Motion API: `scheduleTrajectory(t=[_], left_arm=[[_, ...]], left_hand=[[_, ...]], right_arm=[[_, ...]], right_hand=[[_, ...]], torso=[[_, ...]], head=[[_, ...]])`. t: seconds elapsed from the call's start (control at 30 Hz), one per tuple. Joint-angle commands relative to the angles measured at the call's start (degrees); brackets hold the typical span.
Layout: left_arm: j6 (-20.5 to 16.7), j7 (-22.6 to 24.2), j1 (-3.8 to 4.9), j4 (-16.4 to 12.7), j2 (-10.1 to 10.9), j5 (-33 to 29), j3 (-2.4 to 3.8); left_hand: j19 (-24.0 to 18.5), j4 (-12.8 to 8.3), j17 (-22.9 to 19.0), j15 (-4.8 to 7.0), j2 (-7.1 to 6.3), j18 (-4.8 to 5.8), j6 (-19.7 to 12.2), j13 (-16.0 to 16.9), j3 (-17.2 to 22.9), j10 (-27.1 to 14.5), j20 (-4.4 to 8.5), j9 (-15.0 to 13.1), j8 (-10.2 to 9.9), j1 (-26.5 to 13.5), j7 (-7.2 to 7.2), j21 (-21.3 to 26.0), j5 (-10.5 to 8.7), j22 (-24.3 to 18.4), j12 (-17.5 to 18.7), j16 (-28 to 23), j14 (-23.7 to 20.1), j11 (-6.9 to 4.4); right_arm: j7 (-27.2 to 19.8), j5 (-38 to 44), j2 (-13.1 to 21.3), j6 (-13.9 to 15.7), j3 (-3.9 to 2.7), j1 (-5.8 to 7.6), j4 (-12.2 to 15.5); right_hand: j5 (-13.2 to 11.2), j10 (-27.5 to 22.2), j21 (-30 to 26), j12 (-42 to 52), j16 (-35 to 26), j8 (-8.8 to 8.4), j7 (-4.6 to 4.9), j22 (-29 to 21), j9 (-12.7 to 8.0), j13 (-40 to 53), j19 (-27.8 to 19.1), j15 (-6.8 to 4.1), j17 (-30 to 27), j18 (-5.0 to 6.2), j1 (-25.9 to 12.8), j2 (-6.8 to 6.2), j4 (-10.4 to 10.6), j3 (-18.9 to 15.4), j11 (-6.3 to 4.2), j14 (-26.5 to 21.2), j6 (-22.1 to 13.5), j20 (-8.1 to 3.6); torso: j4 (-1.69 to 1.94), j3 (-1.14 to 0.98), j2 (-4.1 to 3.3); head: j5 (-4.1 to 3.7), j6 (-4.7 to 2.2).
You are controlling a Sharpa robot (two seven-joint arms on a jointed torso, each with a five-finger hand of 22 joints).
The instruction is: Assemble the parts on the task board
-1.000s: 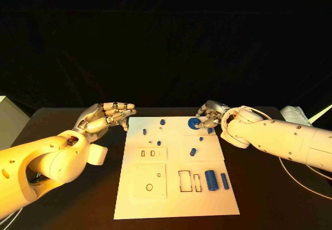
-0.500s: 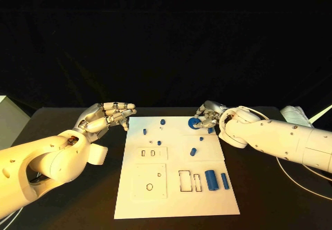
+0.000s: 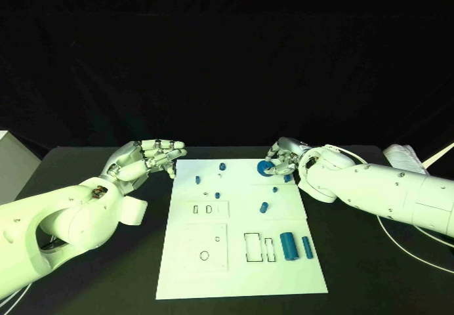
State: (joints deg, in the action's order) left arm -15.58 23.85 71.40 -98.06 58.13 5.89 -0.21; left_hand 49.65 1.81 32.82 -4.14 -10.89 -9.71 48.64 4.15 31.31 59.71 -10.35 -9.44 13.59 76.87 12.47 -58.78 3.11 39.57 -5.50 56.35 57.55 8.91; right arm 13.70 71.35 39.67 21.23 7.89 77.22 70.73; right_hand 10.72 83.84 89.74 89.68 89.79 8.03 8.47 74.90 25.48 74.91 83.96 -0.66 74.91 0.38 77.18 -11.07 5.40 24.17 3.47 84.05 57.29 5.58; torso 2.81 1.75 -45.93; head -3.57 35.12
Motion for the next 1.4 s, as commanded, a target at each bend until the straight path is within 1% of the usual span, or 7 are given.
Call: scheduleTrajectory(t=[0.03,0.23,0.33,0.7,0.97,1.2,1.4], left_arm=[[1.0,0.3,0.10,0.0,-0.1,-0.1,0.04],[1.1,0.2,0.10,0.0,-0.1,-0.1,0.04],[1.1,0.2,0.10,0.1,-0.1,-0.1,0.04],[1.2,0.0,0.10,0.0,-0.2,-0.1,0.04],[1.2,-0.1,0.10,0.2,-0.5,-0.1,0.03],[1.3,-0.1,0.10,0.3,-0.8,-0.1,0.03],[1.3,-0.1,0.10,0.4,-1.0,-0.1,0.03]], left_hand=[[-0.5,0.1,-0.1,-0.42,0.40,-0.84,-0.4,0.1,0.4,-0.5,0.17,-0.1,-0.3,0.1,-0.16,-0.4,-0.23,0.1,0.1,0.2,0.1,-0.11],[-0.5,0.1,-0.1,-0.42,0.40,-0.84,-0.4,0.1,0.4,-0.5,0.17,-0.1,-0.3,0.1,-0.16,-0.4,-0.23,0.1,0.1,0.2,0.1,-0.11],[-0.5,0.1,-0.1,-0.42,0.40,-0.84,-0.4,0.1,0.4,-0.5,0.17,-0.1,-0.3,0.1,-0.16,-0.4,-0.23,0.1,0.1,0.2,0.1,-0.11],[-0.5,0.1,-0.1,-0.42,0.46,-0.84,-0.4,0.1,0.4,-0.5,0.16,-0.1,-0.3,0.1,-0.16,-0.4,-0.23,0.1,0.1,0.2,0.1,-0.10],[-0.5,0.1,-0.1,-0.42,0.47,-0.84,-0.4,0.1,0.4,-0.5,0.16,-0.1,-0.3,0.1,-0.17,-0.5,-0.24,0.1,0.0,0.2,0.1,-0.11],[-0.5,0.1,-0.1,-0.42,0.47,-0.84,-0.4,0.1,0.4,-0.5,0.16,-0.1,-0.3,0.1,-0.17,-0.5,-0.24,0.1,0.0,0.2,0.1,-0.11],[-0.6,0.1,-0.2,-0.42,0.47,-0.84,-0.4,0.1,0.4,-0.5,0.15,-0.1,-0.3,0.1,-0.19,-0.5,-0.24,0.2,0.0,0.2,0.1,-0.11]], right_arm=[[0.8,4.1,0.1,1.2,0.21,-0.38,0.5],[0.3,7.1,1.2,5.2,0.15,-0.24,3.8],[0.2,9.1,1.6,7.1,0.10,0.21,6.2],[0.7,15.9,-0.8,9.8,0.05,0.76,12.3],[2.1,19.0,-4.8,11.4,0.17,-0.18,11.4],[2.2,19.2,-7.9,11.1,0.31,-1.11,8.5],[2.1,18.9,-9.8,10.2,0.43,-1.86,6.8]], right_hand=[[0.4,6.2,0.3,0.3,0.2,0.71,-0.95,15.1,0.4,15.1,6.0,-0.48,15.1,-0.38,0.2,0.44,-0.1,0.7,-0.46,5.9,1.6,-0.57],[0.9,6.2,0.3,0.3,0.2,0.64,-0.89,15.1,0.3,15.1,6.0,-0.49,15.1,-0.38,-0.2,0.08,-0.1,1.1,-0.46,5.9,1.5,-0.65],[0.9,6.2,0.3,0.3,0.2,0.65,-0.90,15.1,0.3,15.1,6.0,-0.49,15.1,-0.38,-0.3,-0.01,-0.1,1.1,-0.46,5.9,1.5,-0.65],[0.8,6.2,0.3,0.3,0.2,0.72,-0.96,15.1,0.3,15.1,6.0,-0.51,15.1,-0.38,-0.4,-0.23,-0.1,1.2,-0.49,5.9,1.7,-0.67],[0.7,6.2,0.3,0.3,0.2,0.73,-0.98,15.1,0.3,15.1,6.0,-0.52,15.1,-0.38,-0.5,-0.40,-0.2,1.3,-0.51,5.9,1.7,-0.68],[0.7,6.2,0.3,0.3,0.2,0.74,-0.99,15.1,0.3,15.1,6.0,-0.52,15.1,-0.38,-0.5,-0.42,-0.2,1.3,-0.52,5.9,1.7,-0.69],[0.7,6.2,0.3,0.3,0.2,0.73,-0.99,15.1,0.3,15.1,6.0,-0.52,15.1,-0.38,-0.5,-0.44,-0.2,1.3,-0.53,5.9,1.7,-0.69]], torso=[[0.04,-0.03,0.01],[0.04,0.03,0.06],[-0.17,0.03,0.16],[0.01,0.05,0.04],[0.17,0.12,-0.06],[0.02,0.00,-0.08],[0.10,-0.01,-0.08]], head=[[-0.06,-0.03],[-0.01,-0.22],[0.13,-0.34],[0.26,-0.57],[0.50,-0.46],[0.89,-0.28],[1.19,-0.05]])
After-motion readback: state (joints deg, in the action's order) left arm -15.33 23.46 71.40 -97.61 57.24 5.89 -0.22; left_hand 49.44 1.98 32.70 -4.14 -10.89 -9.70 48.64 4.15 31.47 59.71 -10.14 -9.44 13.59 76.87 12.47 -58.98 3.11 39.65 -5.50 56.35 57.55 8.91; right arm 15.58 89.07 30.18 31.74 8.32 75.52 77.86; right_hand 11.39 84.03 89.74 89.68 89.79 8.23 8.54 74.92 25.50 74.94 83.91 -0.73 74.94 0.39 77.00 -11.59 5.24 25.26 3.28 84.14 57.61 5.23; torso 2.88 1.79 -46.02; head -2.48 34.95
